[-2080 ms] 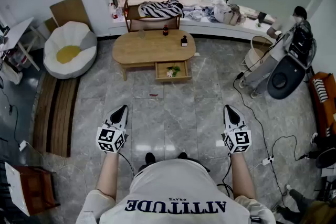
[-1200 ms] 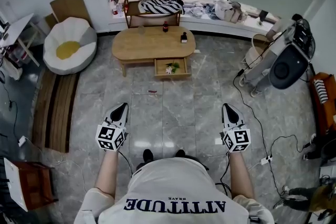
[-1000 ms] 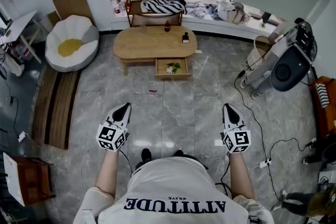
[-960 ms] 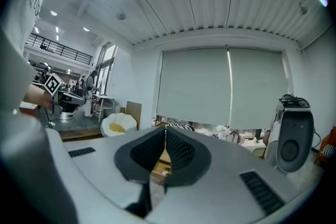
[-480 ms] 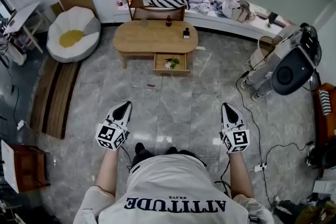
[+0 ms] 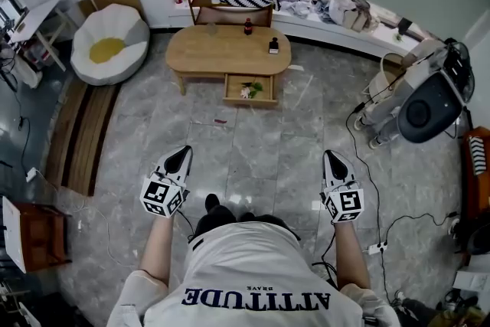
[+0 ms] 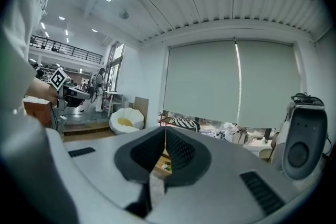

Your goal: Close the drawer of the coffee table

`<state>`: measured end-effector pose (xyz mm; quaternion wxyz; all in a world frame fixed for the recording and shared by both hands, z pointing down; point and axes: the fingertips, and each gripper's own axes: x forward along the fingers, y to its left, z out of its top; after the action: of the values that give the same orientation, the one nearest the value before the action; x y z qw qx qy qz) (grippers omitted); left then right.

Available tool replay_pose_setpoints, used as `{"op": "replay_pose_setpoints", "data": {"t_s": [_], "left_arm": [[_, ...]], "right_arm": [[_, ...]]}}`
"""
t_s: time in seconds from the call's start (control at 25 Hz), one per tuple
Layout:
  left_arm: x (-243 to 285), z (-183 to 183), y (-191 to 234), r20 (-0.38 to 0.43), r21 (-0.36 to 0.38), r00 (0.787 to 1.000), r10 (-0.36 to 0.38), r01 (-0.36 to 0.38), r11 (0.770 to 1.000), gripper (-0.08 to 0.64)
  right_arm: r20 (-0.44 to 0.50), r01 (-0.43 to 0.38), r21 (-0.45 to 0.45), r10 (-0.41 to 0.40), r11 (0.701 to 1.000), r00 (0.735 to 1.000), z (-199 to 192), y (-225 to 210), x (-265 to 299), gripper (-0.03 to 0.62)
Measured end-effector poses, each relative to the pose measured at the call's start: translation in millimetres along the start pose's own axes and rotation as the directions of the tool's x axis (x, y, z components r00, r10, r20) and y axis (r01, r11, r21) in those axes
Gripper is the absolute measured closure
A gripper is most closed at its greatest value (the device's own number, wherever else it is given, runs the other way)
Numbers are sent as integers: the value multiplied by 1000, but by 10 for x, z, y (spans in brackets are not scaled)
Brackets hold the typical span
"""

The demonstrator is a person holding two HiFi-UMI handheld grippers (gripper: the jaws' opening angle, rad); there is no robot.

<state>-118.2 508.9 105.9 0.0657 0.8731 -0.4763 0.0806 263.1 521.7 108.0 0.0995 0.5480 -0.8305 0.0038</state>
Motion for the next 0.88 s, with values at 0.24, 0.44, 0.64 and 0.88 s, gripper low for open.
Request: {"op": "replay_pose_setpoints", "data": {"t_s": [0.24,0.44,0.64,0.88], "left_arm": [[160,20,6,-25,37,1000,-13,14,999,538],[373,-48,227,-45,29,999,1,0,1000,538],[629,-70,463,-53,40,998,-29,31,999,538],[1071,35,875,-66,62,995,-79,83,995,538]], "right_arm": [[-15,-9,-10,9,1000,1000,-18,-41,136,572],[-38,4,-16,-5,1000,999,-63,-81,333,572],[-52,27,-23,-28,999,998,-71,-69,548,572],[-58,63,-15,-64,998,996,35,-92,1051,572]]}}
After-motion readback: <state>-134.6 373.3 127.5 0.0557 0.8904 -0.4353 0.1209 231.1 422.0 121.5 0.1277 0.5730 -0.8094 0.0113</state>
